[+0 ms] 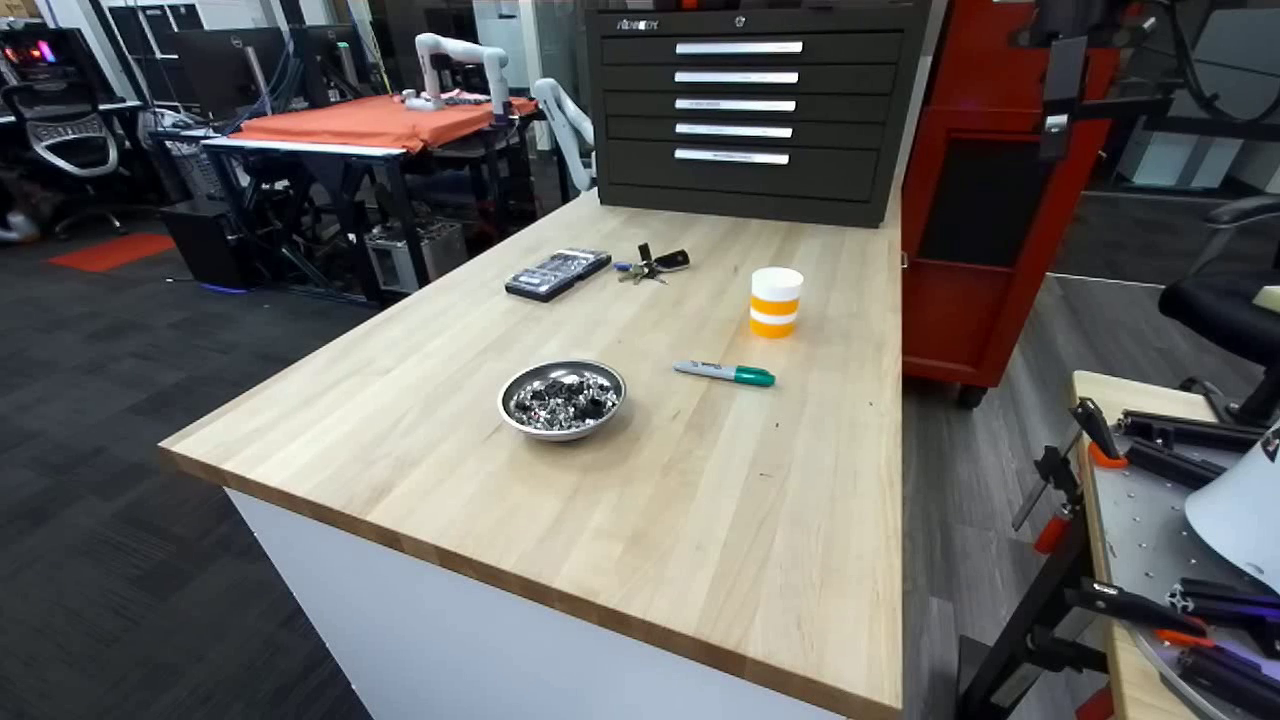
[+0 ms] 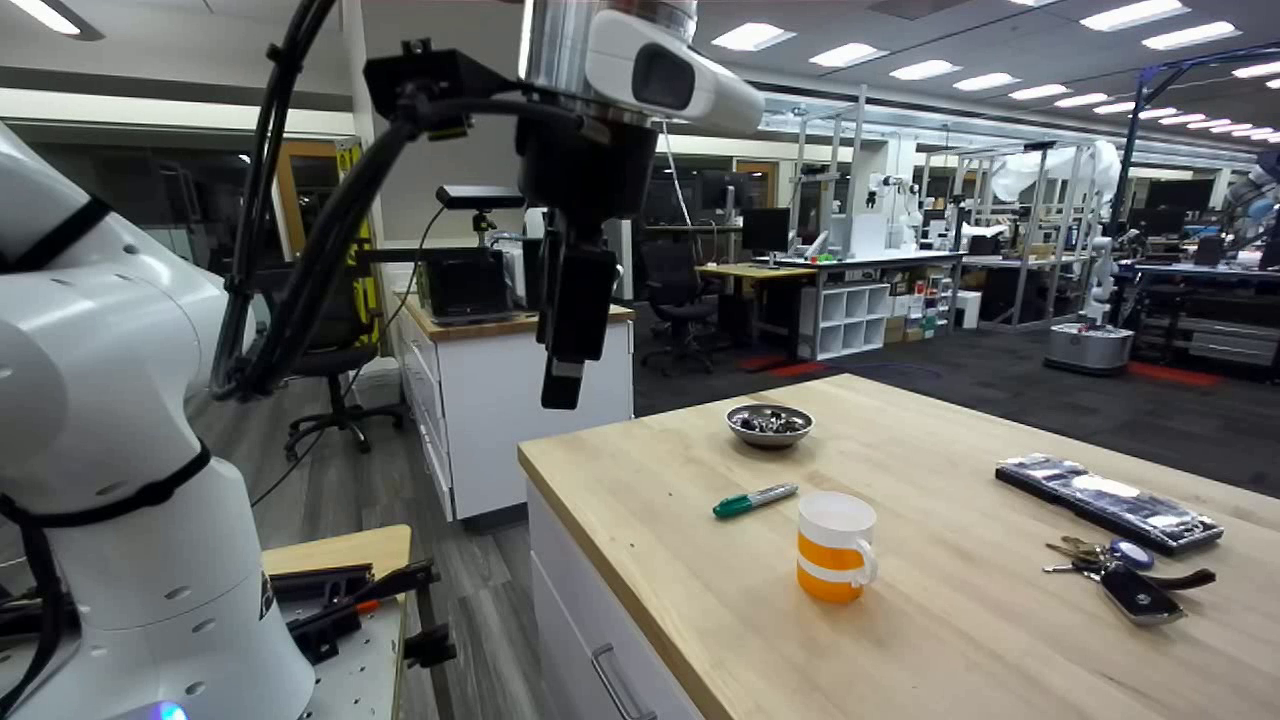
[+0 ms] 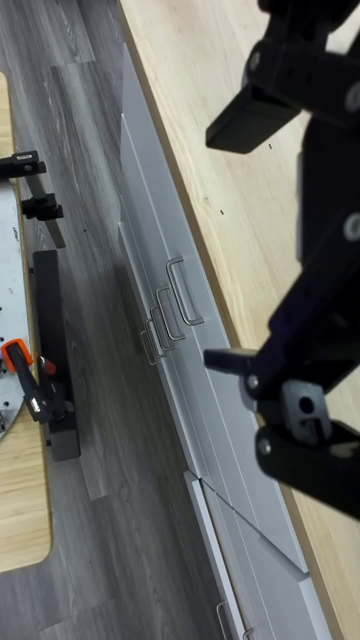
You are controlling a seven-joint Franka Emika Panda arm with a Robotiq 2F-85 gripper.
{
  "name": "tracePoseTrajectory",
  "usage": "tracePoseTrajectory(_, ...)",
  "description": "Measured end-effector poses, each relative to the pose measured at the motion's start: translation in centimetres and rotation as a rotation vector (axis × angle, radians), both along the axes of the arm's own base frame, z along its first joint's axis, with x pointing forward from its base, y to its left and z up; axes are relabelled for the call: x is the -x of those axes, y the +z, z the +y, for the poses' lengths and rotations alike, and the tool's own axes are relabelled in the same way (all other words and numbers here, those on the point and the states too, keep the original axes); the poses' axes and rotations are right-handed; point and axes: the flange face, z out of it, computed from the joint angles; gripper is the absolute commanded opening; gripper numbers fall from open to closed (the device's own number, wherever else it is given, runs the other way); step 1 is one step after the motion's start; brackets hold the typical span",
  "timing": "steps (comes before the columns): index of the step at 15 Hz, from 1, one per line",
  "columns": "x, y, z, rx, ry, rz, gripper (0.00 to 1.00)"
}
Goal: Put the marker in the mug
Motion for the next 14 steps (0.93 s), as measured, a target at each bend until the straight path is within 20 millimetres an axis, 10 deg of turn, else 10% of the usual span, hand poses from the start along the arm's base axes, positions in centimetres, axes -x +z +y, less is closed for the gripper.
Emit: tracePoseTrajectory(14,-8.2,-5.0,5.3,0.154,0.145,-0.054,1.00)
